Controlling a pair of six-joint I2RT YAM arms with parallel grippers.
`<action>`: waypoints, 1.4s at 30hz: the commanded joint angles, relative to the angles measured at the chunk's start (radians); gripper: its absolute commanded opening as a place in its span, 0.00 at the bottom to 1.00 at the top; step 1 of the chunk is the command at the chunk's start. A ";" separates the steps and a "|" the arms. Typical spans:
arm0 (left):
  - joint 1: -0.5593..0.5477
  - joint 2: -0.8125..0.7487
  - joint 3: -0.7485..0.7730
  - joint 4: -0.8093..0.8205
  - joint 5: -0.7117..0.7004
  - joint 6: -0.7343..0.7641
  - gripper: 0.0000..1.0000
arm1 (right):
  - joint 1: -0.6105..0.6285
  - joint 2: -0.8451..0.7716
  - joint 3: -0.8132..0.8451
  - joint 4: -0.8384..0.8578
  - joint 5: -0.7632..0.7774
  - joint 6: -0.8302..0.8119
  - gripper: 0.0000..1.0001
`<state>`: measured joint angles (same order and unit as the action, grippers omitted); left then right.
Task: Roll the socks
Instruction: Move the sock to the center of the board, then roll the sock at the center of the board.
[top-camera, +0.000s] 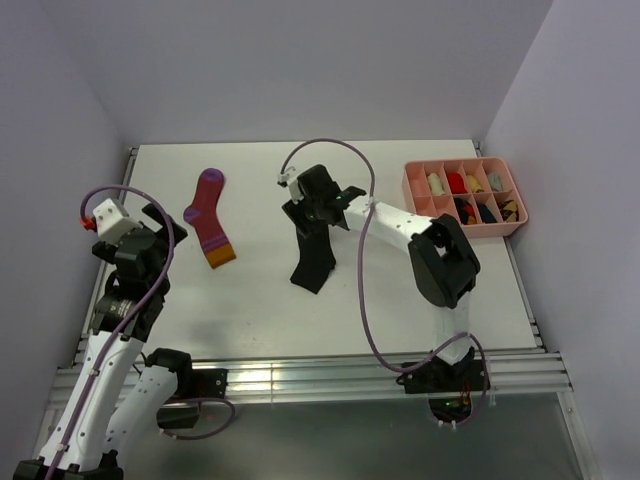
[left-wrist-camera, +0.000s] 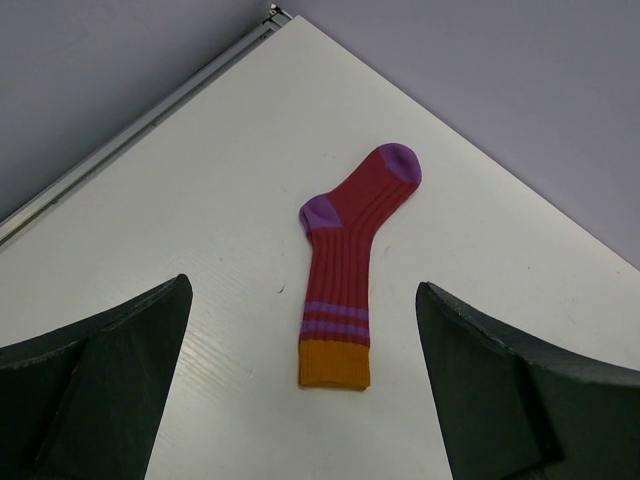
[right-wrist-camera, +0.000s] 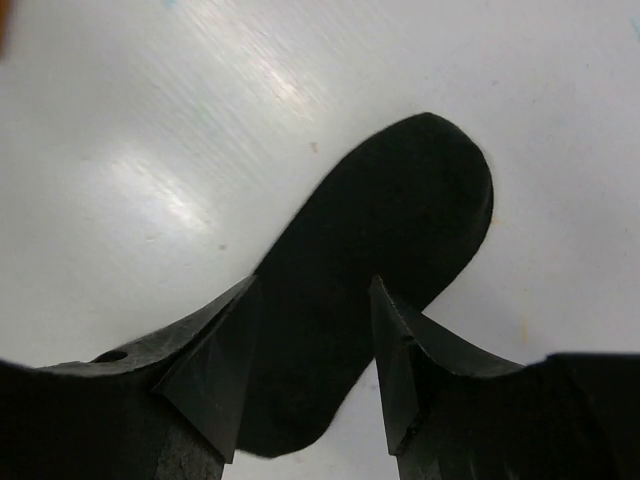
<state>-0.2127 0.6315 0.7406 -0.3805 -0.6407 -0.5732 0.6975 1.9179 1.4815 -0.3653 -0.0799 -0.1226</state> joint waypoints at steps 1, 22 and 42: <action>0.004 0.004 0.002 0.014 0.012 -0.010 1.00 | -0.036 0.079 0.072 -0.008 -0.008 -0.098 0.56; 0.004 0.016 0.003 0.014 0.007 -0.008 1.00 | -0.214 0.291 0.266 -0.124 0.146 0.121 0.56; 0.006 0.017 0.003 0.014 0.013 -0.011 1.00 | -0.142 0.266 0.235 -0.038 -0.096 0.119 0.55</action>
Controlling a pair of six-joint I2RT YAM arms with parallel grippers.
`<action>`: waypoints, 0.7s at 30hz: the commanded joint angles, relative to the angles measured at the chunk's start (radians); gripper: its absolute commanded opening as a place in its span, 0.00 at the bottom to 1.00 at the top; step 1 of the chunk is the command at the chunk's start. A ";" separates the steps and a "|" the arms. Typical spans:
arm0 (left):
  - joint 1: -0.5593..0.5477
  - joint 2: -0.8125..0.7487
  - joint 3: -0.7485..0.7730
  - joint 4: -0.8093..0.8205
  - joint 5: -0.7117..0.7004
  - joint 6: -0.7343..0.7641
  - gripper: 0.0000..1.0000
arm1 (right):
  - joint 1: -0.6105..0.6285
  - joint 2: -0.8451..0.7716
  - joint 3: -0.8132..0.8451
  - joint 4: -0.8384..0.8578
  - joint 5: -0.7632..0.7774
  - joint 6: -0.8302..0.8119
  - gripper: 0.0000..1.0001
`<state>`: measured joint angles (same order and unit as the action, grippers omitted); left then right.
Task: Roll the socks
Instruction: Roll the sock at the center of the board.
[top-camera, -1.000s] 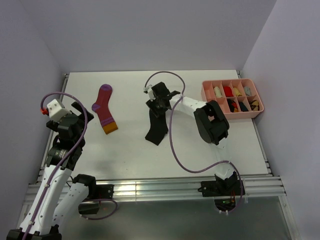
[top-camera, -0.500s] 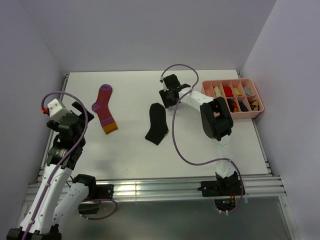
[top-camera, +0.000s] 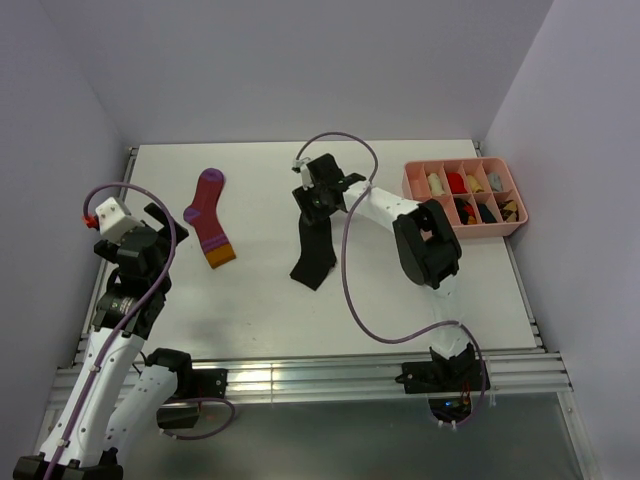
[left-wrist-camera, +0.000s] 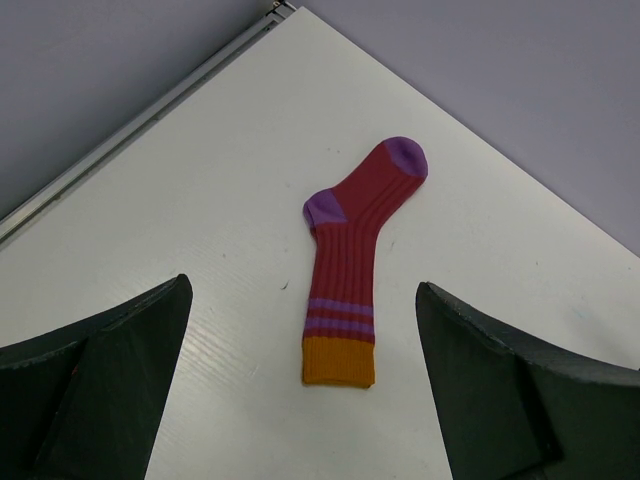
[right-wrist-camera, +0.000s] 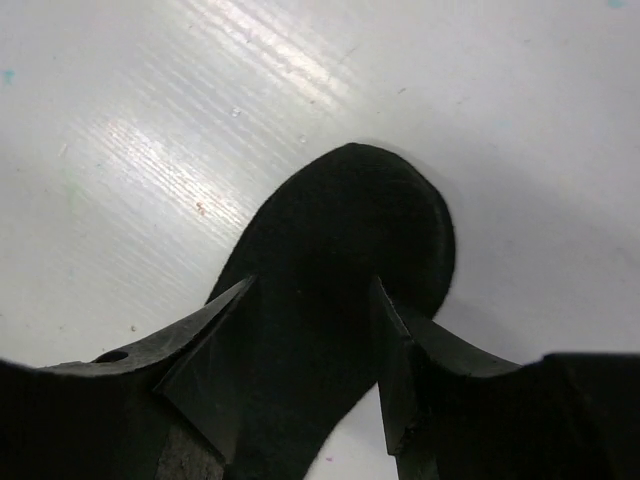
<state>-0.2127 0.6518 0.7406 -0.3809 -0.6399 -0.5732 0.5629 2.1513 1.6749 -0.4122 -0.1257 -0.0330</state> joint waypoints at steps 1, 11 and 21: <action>0.007 -0.001 0.003 0.013 0.011 -0.013 1.00 | -0.008 0.041 0.043 0.009 -0.048 0.031 0.55; 0.007 -0.001 0.003 0.014 0.008 -0.011 0.99 | -0.098 0.088 0.034 -0.005 -0.009 0.146 0.55; 0.013 0.005 0.003 0.014 0.019 -0.011 0.99 | -0.161 -0.023 -0.038 0.048 0.026 0.239 0.55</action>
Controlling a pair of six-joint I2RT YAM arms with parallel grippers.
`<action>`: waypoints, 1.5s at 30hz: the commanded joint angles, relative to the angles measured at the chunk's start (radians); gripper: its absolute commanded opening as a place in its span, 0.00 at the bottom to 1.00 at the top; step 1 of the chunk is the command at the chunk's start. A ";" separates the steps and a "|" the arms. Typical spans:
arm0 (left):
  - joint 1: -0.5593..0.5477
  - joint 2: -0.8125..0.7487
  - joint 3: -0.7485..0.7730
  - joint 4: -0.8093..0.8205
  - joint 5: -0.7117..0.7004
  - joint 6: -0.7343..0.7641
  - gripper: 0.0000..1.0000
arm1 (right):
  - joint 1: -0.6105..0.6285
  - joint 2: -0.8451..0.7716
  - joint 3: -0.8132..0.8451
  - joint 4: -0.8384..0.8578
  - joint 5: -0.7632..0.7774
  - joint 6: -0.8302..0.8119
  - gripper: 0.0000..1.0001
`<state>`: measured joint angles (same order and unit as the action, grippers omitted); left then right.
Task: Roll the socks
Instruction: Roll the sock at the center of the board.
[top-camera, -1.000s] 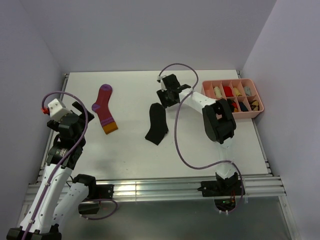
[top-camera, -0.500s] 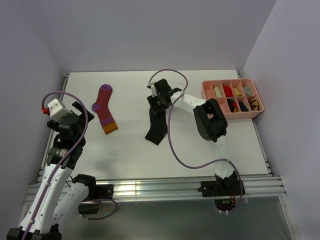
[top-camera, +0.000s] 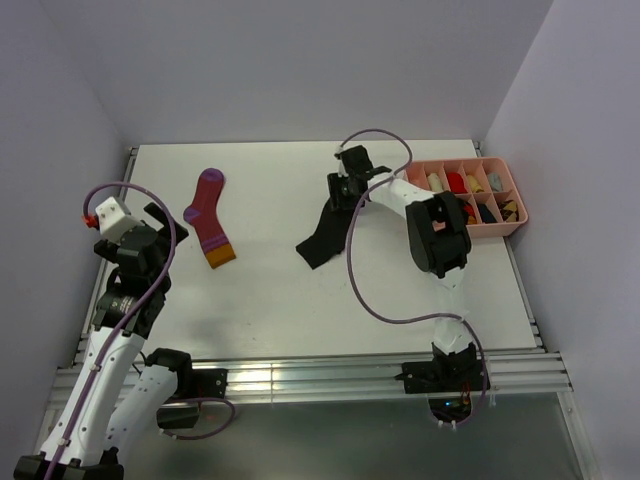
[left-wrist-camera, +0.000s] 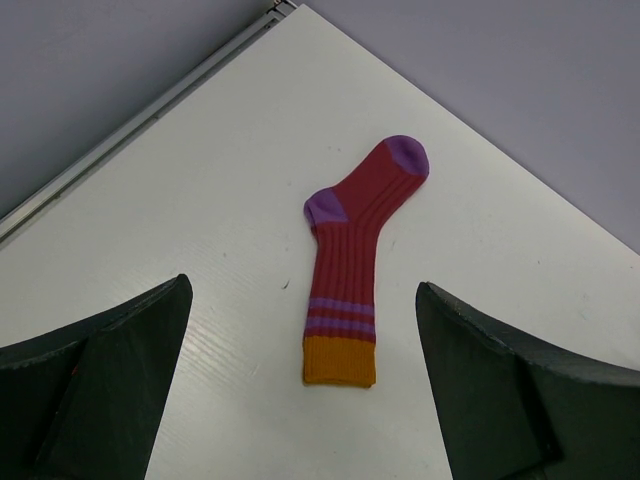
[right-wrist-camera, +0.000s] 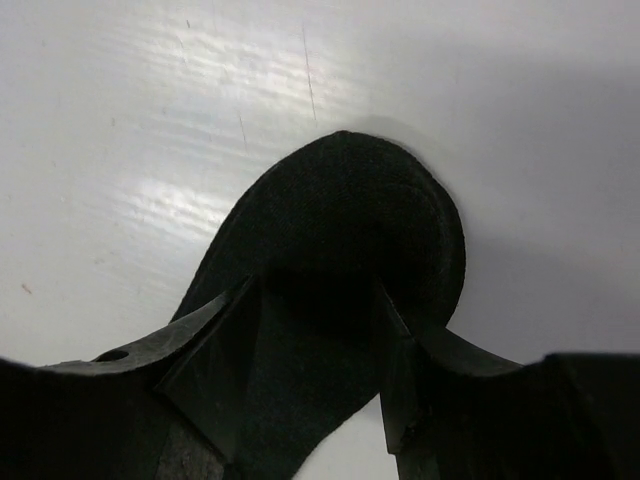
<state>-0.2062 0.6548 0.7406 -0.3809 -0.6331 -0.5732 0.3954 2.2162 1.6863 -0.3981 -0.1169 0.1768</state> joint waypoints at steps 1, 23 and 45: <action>0.005 0.000 0.003 0.014 0.015 -0.013 0.99 | 0.010 -0.120 -0.074 0.057 0.022 0.024 0.55; 0.016 -0.026 0.003 0.014 0.030 -0.019 0.99 | 0.273 -0.696 -0.692 0.452 0.088 -0.008 0.99; 0.016 -0.018 0.002 0.019 0.042 -0.017 0.99 | 0.517 -0.359 -0.516 0.320 0.407 -0.063 0.52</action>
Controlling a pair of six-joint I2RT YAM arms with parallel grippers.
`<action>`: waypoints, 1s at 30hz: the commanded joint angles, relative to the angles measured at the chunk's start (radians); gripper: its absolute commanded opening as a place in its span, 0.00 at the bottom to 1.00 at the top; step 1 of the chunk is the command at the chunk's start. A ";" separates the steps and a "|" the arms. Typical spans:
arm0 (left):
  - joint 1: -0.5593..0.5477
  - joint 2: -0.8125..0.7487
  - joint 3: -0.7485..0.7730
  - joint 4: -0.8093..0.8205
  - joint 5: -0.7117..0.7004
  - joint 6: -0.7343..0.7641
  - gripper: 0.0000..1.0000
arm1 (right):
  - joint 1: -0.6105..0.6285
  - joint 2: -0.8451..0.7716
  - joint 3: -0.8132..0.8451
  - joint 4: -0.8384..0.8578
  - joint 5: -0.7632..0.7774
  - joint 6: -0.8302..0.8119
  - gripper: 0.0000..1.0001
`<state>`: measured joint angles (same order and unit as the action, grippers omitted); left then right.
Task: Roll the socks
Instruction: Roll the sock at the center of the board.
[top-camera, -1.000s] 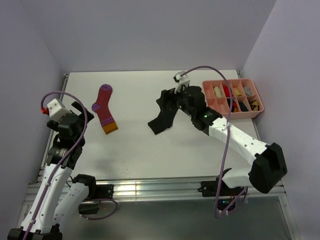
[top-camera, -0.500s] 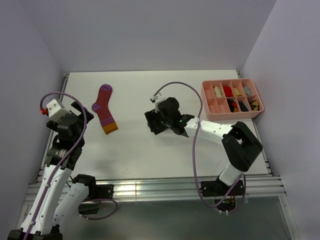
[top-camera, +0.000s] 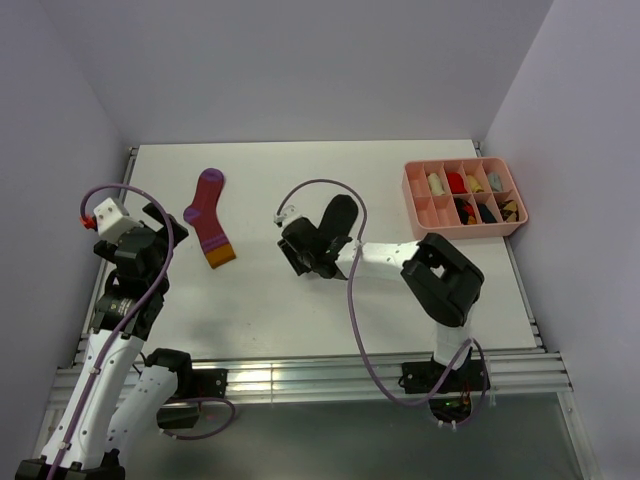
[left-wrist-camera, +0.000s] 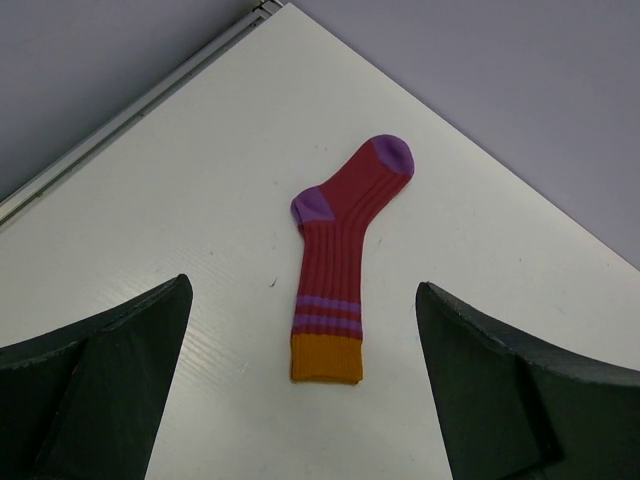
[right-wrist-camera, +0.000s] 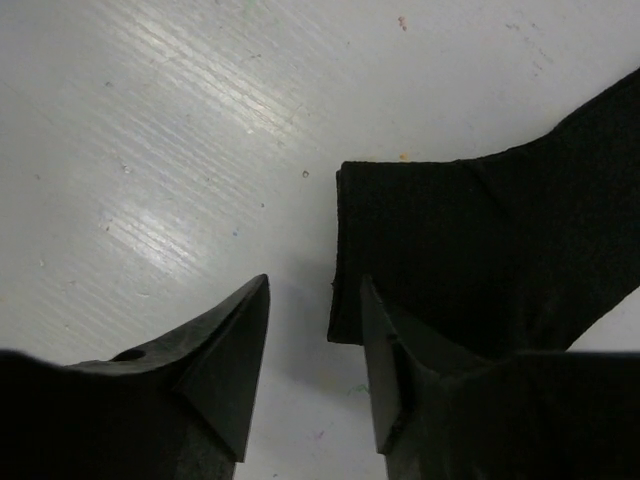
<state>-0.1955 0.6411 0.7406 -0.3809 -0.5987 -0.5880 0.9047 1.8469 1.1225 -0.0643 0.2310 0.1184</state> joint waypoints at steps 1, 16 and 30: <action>0.005 -0.004 0.002 0.020 0.010 -0.003 0.99 | 0.010 0.021 0.052 -0.020 0.063 -0.003 0.47; 0.005 -0.006 0.000 0.019 0.014 -0.003 0.99 | 0.013 0.107 0.082 -0.081 0.082 -0.006 0.46; 0.005 0.106 0.040 0.020 0.236 -0.019 1.00 | 0.016 0.189 0.138 -0.189 -0.008 0.004 0.04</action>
<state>-0.1947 0.6949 0.7414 -0.3668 -0.4751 -0.5922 0.9138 1.9877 1.2499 -0.1562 0.2916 0.1089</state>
